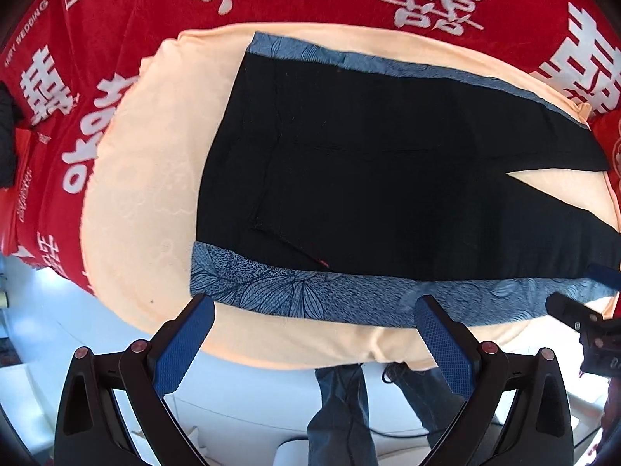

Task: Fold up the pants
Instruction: 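Lower both tools toward the patterned waistband of the black trousers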

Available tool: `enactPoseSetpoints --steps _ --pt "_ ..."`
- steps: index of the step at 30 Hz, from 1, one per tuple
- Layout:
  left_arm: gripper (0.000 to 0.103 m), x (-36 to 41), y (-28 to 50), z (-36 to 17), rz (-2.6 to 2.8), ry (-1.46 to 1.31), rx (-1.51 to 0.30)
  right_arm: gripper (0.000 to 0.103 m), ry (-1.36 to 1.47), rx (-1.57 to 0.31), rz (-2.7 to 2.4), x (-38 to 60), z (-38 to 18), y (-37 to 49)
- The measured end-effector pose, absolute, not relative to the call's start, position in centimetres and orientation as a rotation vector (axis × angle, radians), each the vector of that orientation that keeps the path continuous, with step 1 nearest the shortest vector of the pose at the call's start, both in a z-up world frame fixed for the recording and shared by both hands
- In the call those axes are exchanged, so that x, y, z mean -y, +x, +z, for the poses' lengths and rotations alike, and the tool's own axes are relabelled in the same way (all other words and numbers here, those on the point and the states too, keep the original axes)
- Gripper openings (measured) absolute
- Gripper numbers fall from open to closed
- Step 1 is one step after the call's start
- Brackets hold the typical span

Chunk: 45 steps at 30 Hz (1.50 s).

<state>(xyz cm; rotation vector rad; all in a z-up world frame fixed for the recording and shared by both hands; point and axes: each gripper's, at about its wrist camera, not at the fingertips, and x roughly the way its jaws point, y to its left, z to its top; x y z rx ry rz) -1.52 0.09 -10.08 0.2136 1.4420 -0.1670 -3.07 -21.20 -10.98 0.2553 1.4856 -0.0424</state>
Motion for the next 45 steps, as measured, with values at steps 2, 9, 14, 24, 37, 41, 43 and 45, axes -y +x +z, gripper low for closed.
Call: enactPoseSetpoints --steps 2,9,14,24,37,41,43,45 --pt "0.103 -0.6 -1.3 -11.3 -0.169 0.196 -1.449 0.103 0.278 -1.487 -0.037 20.7 -12.0 -3.3" --pt "0.103 -1.7 -1.4 -13.1 -0.196 0.19 -1.419 0.103 0.259 -1.489 -0.067 19.1 -14.4 -3.7" --pt "0.103 -2.0 -1.5 -14.5 -0.209 0.164 -1.399 0.103 0.269 -1.473 -0.084 19.6 -15.2 -4.0" --pt "0.103 -2.3 -1.3 -15.3 -0.208 0.153 -1.399 0.103 0.262 -1.465 -0.115 19.8 -15.5 -3.7" --pt "0.103 -3.0 -1.3 -15.4 -0.207 0.154 -1.403 0.103 0.243 -1.463 -0.171 19.8 -15.8 -3.6" --pt "0.103 -2.8 -1.3 -15.5 -0.209 0.161 -1.405 0.103 0.236 -1.466 -0.186 20.0 -15.8 -3.4" --pt "0.103 -2.6 -1.2 -15.5 -0.212 0.168 -1.403 0.103 0.233 -1.467 -0.19 20.1 -15.8 -3.2" --pt "0.103 -2.5 -1.1 -15.6 -0.214 0.173 -1.402 0.103 0.241 -1.47 -0.19 20.2 -15.9 -3.1"
